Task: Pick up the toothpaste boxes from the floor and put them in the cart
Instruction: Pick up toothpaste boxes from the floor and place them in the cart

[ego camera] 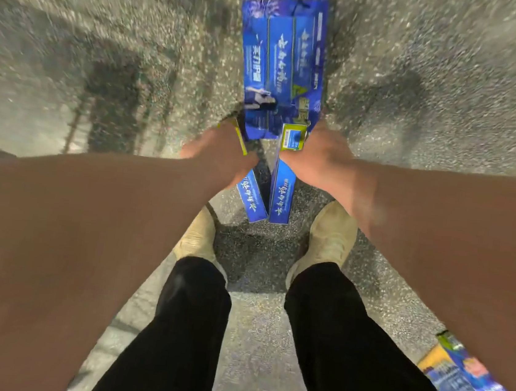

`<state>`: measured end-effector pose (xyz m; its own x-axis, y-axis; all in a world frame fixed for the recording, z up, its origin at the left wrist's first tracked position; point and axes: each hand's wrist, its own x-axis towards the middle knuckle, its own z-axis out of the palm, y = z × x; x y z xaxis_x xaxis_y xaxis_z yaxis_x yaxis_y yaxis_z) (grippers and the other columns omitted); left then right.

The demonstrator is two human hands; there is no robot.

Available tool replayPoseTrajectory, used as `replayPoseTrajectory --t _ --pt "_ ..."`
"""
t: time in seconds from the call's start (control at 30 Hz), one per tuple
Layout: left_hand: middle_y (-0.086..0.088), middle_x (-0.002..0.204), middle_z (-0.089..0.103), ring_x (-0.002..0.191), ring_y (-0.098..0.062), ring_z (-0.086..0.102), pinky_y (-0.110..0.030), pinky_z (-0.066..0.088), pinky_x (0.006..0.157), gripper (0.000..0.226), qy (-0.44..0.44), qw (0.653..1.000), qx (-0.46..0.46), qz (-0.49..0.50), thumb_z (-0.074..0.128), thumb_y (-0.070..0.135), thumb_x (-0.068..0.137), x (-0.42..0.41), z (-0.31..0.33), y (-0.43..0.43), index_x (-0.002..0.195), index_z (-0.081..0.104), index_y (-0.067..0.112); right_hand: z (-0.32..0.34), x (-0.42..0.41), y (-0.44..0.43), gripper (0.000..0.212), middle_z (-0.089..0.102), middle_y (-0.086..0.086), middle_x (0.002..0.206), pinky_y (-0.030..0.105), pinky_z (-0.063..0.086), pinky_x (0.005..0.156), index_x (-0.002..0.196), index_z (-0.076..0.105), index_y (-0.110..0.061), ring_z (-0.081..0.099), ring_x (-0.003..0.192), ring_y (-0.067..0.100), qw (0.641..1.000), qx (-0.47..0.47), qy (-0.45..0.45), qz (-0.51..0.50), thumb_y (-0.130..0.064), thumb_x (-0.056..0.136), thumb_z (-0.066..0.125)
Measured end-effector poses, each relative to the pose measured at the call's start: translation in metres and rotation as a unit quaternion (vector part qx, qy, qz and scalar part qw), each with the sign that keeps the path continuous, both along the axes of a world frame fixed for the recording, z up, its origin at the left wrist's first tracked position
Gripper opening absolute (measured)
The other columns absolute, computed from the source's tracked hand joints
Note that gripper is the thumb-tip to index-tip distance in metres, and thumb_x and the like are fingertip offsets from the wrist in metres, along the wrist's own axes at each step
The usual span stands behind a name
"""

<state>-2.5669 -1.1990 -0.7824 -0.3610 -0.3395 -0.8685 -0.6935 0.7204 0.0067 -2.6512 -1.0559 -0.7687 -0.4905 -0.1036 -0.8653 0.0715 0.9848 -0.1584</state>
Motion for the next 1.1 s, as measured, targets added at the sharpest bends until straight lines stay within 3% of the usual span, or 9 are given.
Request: replayPoseTrajectory --t 0.17,0.3,0.47,0.57,0.63,0.73,0.8,0.9,1.1 --pt "-0.013 0.122 0.061 0.105 -0.037 0.062 -0.043 0.047 0.082 0.078 0.012 0.991 0.003 0.134 0.064 0.06 0.087 0.019 -0.05 0.011 0.138 0.04 0.006 -0.054 0.012 -0.008 0.079 0.057 0.008 0.124 0.031 0.042 0.079 0.139 0.034 -0.006 0.055 0.097 0.025 0.994 0.034 -0.019 -0.099 -0.042 0.082 0.076" --pt "-0.019 0.119 0.06 0.102 -0.038 0.061 -0.045 0.049 0.085 0.082 0.033 0.97 0.011 0.239 0.066 0.044 0.087 0.026 -0.08 0.022 0.146 0.03 0.001 -0.077 0.024 -0.013 0.068 0.047 0.007 0.113 0.033 0.038 0.078 0.138 0.033 -0.005 0.046 0.092 0.025 0.994 0.022 0.019 -0.11 -0.031 0.087 0.071" --pt "-0.002 0.097 0.057 0.072 -0.023 0.056 -0.032 0.038 0.061 0.047 0.066 0.943 -0.011 0.326 0.06 0.037 0.098 0.02 -0.083 0.037 0.119 0.027 0.012 -0.077 0.028 -0.018 0.055 0.048 -0.001 0.107 0.031 0.045 0.073 0.131 0.036 -0.012 0.051 0.089 0.017 0.997 0.013 0.07 -0.015 -0.034 0.09 0.064" --pt "-0.007 0.107 0.056 0.074 -0.03 0.055 -0.035 0.036 0.063 0.048 0.119 0.941 -0.04 0.313 0.06 0.04 0.093 0.012 -0.067 0.029 0.121 0.028 0.016 -0.055 0.014 -0.034 0.081 0.049 -0.002 0.125 0.038 0.042 0.082 0.146 0.025 -0.014 0.053 0.109 0.023 0.999 -0.031 -0.003 -0.019 -0.038 0.082 0.069" --pt "-0.004 0.109 0.052 0.079 -0.032 0.053 -0.038 0.037 0.068 0.048 0.15 0.949 -0.052 0.274 0.059 0.044 0.091 -0.001 -0.058 0.018 0.119 0.03 0.018 -0.049 -0.01 -0.047 0.076 0.053 0.002 0.106 0.045 0.032 0.083 0.147 0.026 -0.016 0.052 0.101 0.028 0.994 0.045 0.048 0.088 -0.03 0.082 0.063" --pt "-0.003 0.109 0.05 0.084 -0.032 0.051 -0.039 0.04 0.073 0.048 0.207 0.951 -0.034 0.229 0.062 0.049 0.089 -0.036 -0.051 0.002 0.118 0.035 0.021 -0.049 -0.044 -0.058 0.053 0.046 0.001 0.09 0.023 0.043 0.069 0.142 0.03 -0.01 0.048 0.078 0.01 0.966 -0.084 0.041 -0.242 -0.027 0.097 0.052" --pt "-0.004 0.11 0.053 0.087 -0.032 0.053 -0.038 0.04 0.073 0.049 0.224 0.95 -0.015 0.216 0.062 0.053 0.088 -0.059 -0.053 -0.004 0.118 0.038 0.021 -0.055 -0.063 -0.063 0.057 0.046 0.004 0.1 0.027 0.048 0.064 0.14 0.028 -0.002 0.055 0.085 0.019 0.965 -0.101 0.045 -0.236 -0.03 0.098 0.056" --pt "-0.002 0.11 0.052 0.098 -0.033 0.057 -0.038 0.039 0.075 0.056 0.238 0.943 -0.016 0.23 0.059 0.061 0.088 -0.084 -0.062 -0.004 0.12 0.039 0.02 -0.067 -0.079 -0.067 0.063 0.05 0.008 0.114 0.033 0.041 0.077 0.137 0.034 -0.005 0.05 0.094 0.027 0.98 -0.083 0.084 -0.159 -0.044 0.095 0.059" --pt "-0.008 0.131 0.045 0.121 -0.034 0.05 -0.05 0.047 0.096 0.088 0.231 0.946 0.008 0.228 0.063 0.072 0.078 -0.076 -0.071 0.018 0.141 0.039 0.015 -0.078 -0.088 -0.065 0.051 0.056 0.015 0.136 0.035 0.039 0.092 0.137 0.038 -0.007 0.053 0.124 0.034 0.979 -0.054 0.1 -0.17 -0.047 0.106 0.034"
